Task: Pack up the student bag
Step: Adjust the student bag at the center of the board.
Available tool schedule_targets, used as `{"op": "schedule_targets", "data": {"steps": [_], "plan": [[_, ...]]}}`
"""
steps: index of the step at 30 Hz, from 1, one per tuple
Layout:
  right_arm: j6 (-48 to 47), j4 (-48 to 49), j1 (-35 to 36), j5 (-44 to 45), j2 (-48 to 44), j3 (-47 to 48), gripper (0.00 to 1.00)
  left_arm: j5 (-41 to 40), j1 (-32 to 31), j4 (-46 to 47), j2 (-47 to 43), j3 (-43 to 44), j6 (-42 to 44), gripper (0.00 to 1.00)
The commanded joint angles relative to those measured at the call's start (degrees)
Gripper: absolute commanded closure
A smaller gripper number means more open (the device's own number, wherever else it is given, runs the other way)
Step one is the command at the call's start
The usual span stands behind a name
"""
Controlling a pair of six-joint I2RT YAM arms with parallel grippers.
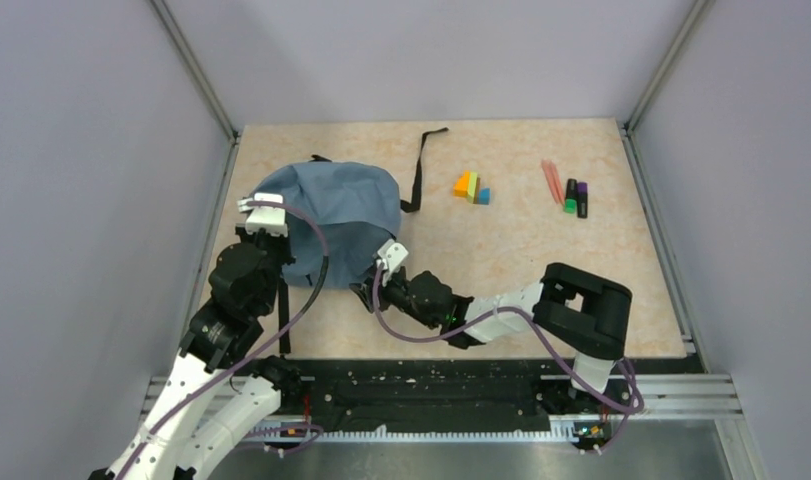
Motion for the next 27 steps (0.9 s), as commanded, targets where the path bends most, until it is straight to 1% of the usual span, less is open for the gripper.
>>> {"op": "schedule_targets", "data": {"steps": [1, 3, 6, 7, 9, 11, 14, 18, 20, 22, 23, 25, 27], "plan": [[2.5, 5.8, 3.4, 13.9, -2.0, -0.6, 0.46, 4.8, -0.6, 9.6, -1.1, 0.8, -1.1, 1.00], [1.9, 6.7, 3.4, 22.3, -3.1, -2.5, 0.40, 5.8, -0.6, 9.5, -1.4, 1.8, -1.7, 1.00], [-0.6, 7.0, 3.3, 29.9, -4.0, -3.8, 0.32, 7.4, -0.6, 9.1, -1.6, 3.9, -2.6, 1.00], [-0.8, 6.9, 3.0, 30.2, -4.4, -4.2, 0.30, 7.8, -0.6, 9.0, -1.4, 4.5, -2.7, 1.00], [0.2, 5.4, 1.4, 29.0, -5.0, -4.6, 0.28, 8.3, -0.6, 8.7, -1.1, 5.6, -2.9, 1.00], [1.1, 4.0, 0.1, 28.2, -5.7, -4.7, 0.28, 8.5, -0.6, 8.5, -0.9, 6.2, -2.9, 1.00], [-0.5, 4.5, -2.3, 24.4, -6.1, -4.5, 0.27, 8.6, -0.6, 8.2, -0.6, 6.6, -2.8, 1.00], [-1.3, 2.0, -5.3, 22.0, -6.6, -2.6, 0.27, 8.4, -0.6, 7.7, -0.2, 7.2, -2.6, 1.00], [-0.3, 1.0, -7.7, 17.9, -7.1, -2.5, 0.25, 8.5, -0.6, 7.5, 0.0, 7.6, -2.7, 1.00], [1.4, 0.8, -10.8, 8.8, -7.3, -2.7, 0.25, 8.7, -0.6, 7.5, 0.1, 8.0, -2.7, 1.00], [1.4, 2.1, -12.2, 4.0, -7.4, -3.1, 0.27, 8.9, -0.6, 7.4, 0.3, 8.4, -2.7, 1.00], [-0.7, 5.8, -14.1, -4.8, -7.8, -4.0, 0.35, 9.4, -0.6, 7.0, 0.9, 9.1, -2.6, 1.00], [-4.5, 6.2, -15.0, -12.3, -8.6, -3.2, 0.49, 10.2, -0.6, 6.6, 1.5, 10.0, -2.4, 1.00]]}}
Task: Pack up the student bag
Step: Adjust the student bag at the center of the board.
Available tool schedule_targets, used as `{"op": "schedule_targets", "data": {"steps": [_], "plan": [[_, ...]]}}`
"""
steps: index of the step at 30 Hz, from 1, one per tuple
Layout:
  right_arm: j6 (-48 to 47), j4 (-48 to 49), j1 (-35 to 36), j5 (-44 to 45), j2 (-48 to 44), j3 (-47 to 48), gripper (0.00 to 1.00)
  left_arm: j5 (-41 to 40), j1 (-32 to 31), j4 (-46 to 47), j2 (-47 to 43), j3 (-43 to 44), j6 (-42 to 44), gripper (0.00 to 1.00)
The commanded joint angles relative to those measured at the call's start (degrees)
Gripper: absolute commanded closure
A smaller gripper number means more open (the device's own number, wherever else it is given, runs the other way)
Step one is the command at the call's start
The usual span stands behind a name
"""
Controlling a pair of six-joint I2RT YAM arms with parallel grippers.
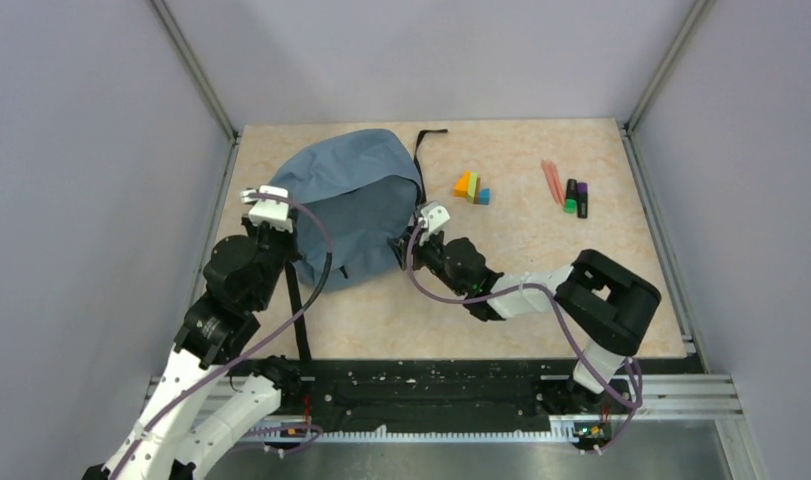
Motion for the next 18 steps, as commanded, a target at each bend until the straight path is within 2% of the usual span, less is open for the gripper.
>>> {"op": "schedule_targets", "data": {"steps": [1, 3, 5, 13, 18], "plan": [[-5.8, 3.6, -2.9, -21.3, -4.2, 2.4, 0.56, 2.4, -0.3, 7.8, 0.2, 6.0, -0.3, 1.00], [-9.0, 0.9, -3.1, -23.6, -5.6, 4.3, 0.79, 3.9, -0.3, 7.5, 0.7, 7.2, 0.2, 1.00], [-11.1, -0.9, -3.5, -23.3, -7.2, 6.0, 0.98, 5.1, -0.3, 7.5, 1.2, 9.2, 0.0, 1.00], [-15.2, -18.3, -4.5, -16.8, -20.3, 16.0, 1.00, 12.7, -0.3, 1.6, 5.9, 24.5, -8.3, 1.00], [-12.4, -27.5, -4.5, -14.5, -26.4, 17.8, 1.00, 13.5, -0.3, 0.3, 5.2, 24.8, -13.4, 1.00]]}}
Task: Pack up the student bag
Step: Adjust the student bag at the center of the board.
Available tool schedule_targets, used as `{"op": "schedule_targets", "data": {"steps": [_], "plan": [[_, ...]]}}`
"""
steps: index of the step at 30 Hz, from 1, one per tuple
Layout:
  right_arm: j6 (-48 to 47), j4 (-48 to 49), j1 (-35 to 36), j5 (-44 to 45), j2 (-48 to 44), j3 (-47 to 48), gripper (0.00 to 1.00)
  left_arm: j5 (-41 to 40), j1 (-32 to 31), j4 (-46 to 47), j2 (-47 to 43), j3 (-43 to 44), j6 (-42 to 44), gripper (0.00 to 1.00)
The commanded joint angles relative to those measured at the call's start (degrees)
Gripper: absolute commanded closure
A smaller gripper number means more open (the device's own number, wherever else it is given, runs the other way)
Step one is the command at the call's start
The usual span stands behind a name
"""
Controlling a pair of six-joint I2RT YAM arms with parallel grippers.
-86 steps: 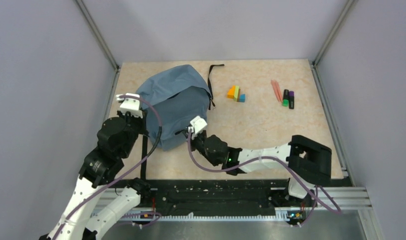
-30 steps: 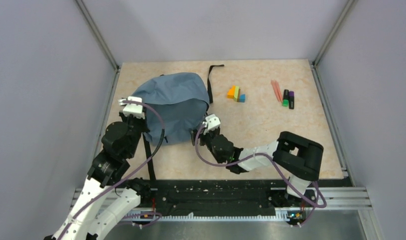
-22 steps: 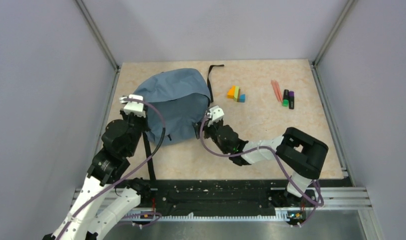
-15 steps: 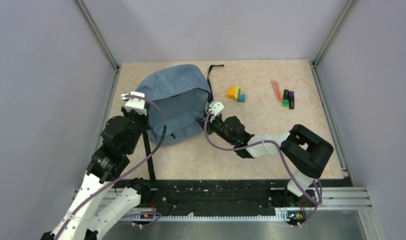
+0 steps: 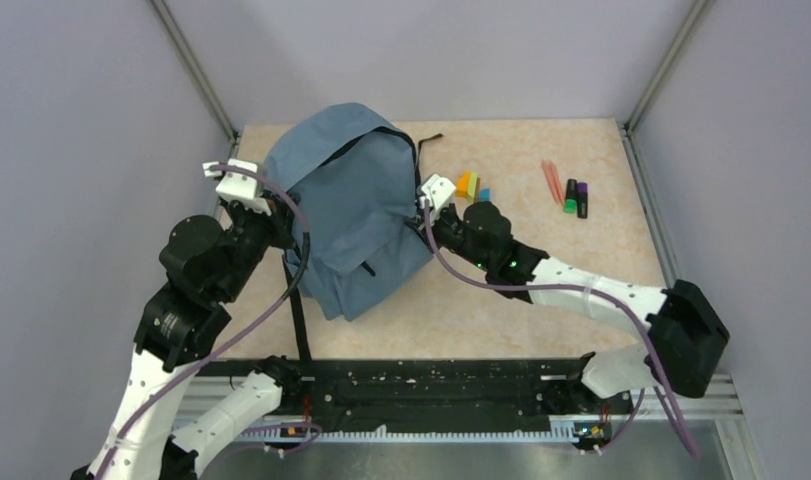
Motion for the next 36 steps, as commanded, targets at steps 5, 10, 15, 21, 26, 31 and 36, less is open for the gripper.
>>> {"op": "schedule_targets", "data": {"steps": [5, 10, 15, 21, 26, 31, 36], "plan": [[4.5, 0.5, 0.0, 3.9, -11.6, 5.7, 1.00, -1.7, -0.3, 11.7, -3.6, -3.3, -9.5, 1.00], [7.3, -7.3, -0.1, 5.8, -6.8, 8.0, 1.00, -12.2, -0.2, 9.6, -4.9, -13.4, -10.2, 1.00], [8.7, -6.4, -0.2, 7.0, 2.9, 8.8, 1.00, -21.3, 0.2, 5.6, -1.4, -18.3, -8.5, 1.00], [11.2, -0.9, -0.2, 4.7, 10.3, 9.3, 1.00, -21.6, 0.3, 2.9, 3.4, -20.5, -3.9, 0.93], [11.4, 0.4, -0.3, 4.5, 13.1, 10.0, 1.00, -10.1, 0.2, 3.1, 2.1, -20.7, 1.2, 0.51], [11.5, 0.2, -0.2, 4.7, 14.9, 11.6, 1.00, -2.9, 0.0, 3.1, -2.2, -17.7, 6.5, 0.26], [11.5, -2.1, -0.2, 6.4, 19.3, 16.1, 1.00, 13.1, -0.3, 4.2, -5.2, -11.6, 10.6, 0.26]]}}
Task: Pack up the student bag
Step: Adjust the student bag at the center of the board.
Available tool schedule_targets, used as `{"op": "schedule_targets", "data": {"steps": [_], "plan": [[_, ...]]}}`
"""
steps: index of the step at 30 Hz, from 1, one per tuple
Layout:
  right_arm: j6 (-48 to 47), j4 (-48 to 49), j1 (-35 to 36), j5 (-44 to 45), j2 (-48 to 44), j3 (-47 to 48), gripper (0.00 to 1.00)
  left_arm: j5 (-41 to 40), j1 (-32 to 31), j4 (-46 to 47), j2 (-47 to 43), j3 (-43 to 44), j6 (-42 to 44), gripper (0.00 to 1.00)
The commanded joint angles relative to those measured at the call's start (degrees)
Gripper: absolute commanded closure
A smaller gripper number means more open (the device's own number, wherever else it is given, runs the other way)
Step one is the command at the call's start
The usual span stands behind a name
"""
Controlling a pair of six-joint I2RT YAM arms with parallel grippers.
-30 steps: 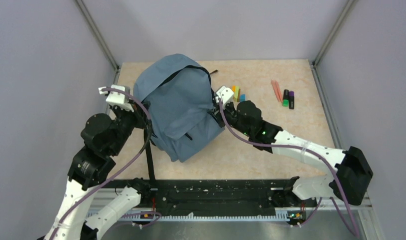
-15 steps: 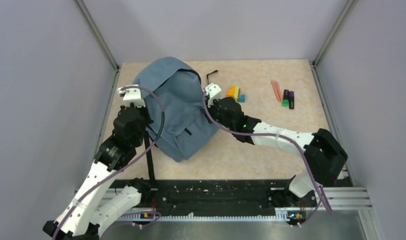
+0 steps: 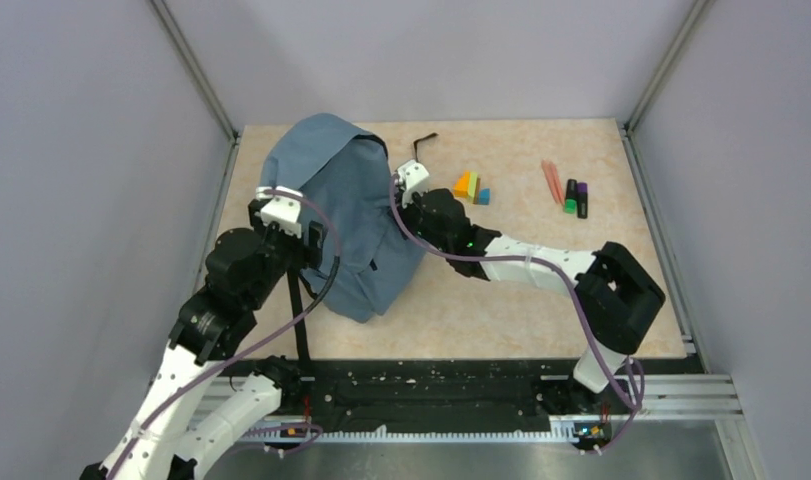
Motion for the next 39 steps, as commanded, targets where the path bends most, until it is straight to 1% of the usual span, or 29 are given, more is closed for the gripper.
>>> {"op": "schedule_targets", "data": {"steps": [1, 3, 5, 7, 9, 11, 13, 15, 16, 18, 21, 25, 28, 31, 33, 34, 35, 37, 39], "plan": [[1.4, -0.5, 0.3, -0.8, 4.6, 6.2, 1.00, 18.2, -0.6, -0.1, -0.9, 6.8, 4.2, 0.27], [1.5, -1.2, 0.3, -0.5, 5.9, 7.5, 1.00, 23.5, -1.2, -2.0, 2.2, 8.9, 4.7, 0.30], [1.9, -1.9, 0.3, -0.1, 6.9, 8.5, 1.00, 26.8, -3.5, -2.9, 4.2, 10.5, 5.0, 0.31], [2.2, -2.6, 0.3, 0.6, 7.7, 9.6, 1.00, 27.4, -7.6, -2.2, 5.3, 12.0, 5.2, 0.32], [2.6, -3.2, 0.2, 1.3, 8.4, 10.7, 1.00, 25.0, -12.8, -0.6, 6.0, 14.4, 5.7, 0.31], [2.9, -3.5, 0.2, 2.0, 9.1, 11.5, 1.00, 23.1, -17.2, -1.2, 8.0, 17.8, 6.5, 0.31], [3.2, -3.4, 0.2, 2.3, 9.7, 12.1, 1.00, 24.3, -19.6, -2.8, 10.6, 21.5, 6.6, 0.31], [3.4, -3.4, 0.3, 2.2, 10.2, 12.6, 1.00, 28.1, -20.6, -3.7, 13.2, 24.1, 6.0, 0.30], [3.4, -3.4, 0.3, 2.2, 10.3, 12.7, 1.00, 28.0, -21.0, -3.9, 14.3, 24.9, 5.8, 0.30], [3.6, -3.2, 0.3, 2.5, 9.9, 12.3, 1.00, 22.0, -21.7, -4.3, 15.7, 25.2, 6.0, 0.30], [3.3, -1.9, 0.2, 2.6, 7.6, 10.3, 1.00, 4.0, -22.0, -3.6, 15.9, 23.0, 5.7, 0.28], [1.8, 3.8, 0.3, 4.6, 0.5, 4.4, 1.00, -16.1, -22.0, -1.1, 15.1, 18.9, 4.9, 0.21], [0.6, 5.8, 0.3, 5.0, -4.4, 2.2, 1.00, -32.6, -22.0, 0.7, 15.5, 15.9, 7.6, 0.15], [0.0, 6.4, 0.3, 4.0, -8.2, 1.3, 1.00, -42.1, -22.0, 2.4, 16.3, 12.9, 8.4, 0.11], [0.0, 6.9, 0.3, 3.4, -10.2, 0.7, 1.00, -43.6, -22.0, 3.3, 15.8, 10.9, 7.8, 0.09], [0.0, 7.1, 0.3, 3.4, -11.0, 0.4, 1.00, -43.6, -21.9, 3.6, 15.4, 10.4, 7.3, 0.11], [-0.1, 7.4, 0.2, 3.4, -11.8, 0.0, 1.00, -43.8, -21.8, 3.9, 14.7, 9.9, 6.8, 0.20], [-0.7, 9.0, 0.3, 3.6, -13.6, -1.4, 1.00, -45.1, -21.3, 5.3, 13.0, 8.9, 6.7, 0.48], [-1.4, 9.9, 0.2, 3.6, -15.3, -2.1, 1.00, -44.1, -20.4, 6.0, 11.0, 8.6, 6.5, 0.72]]}}
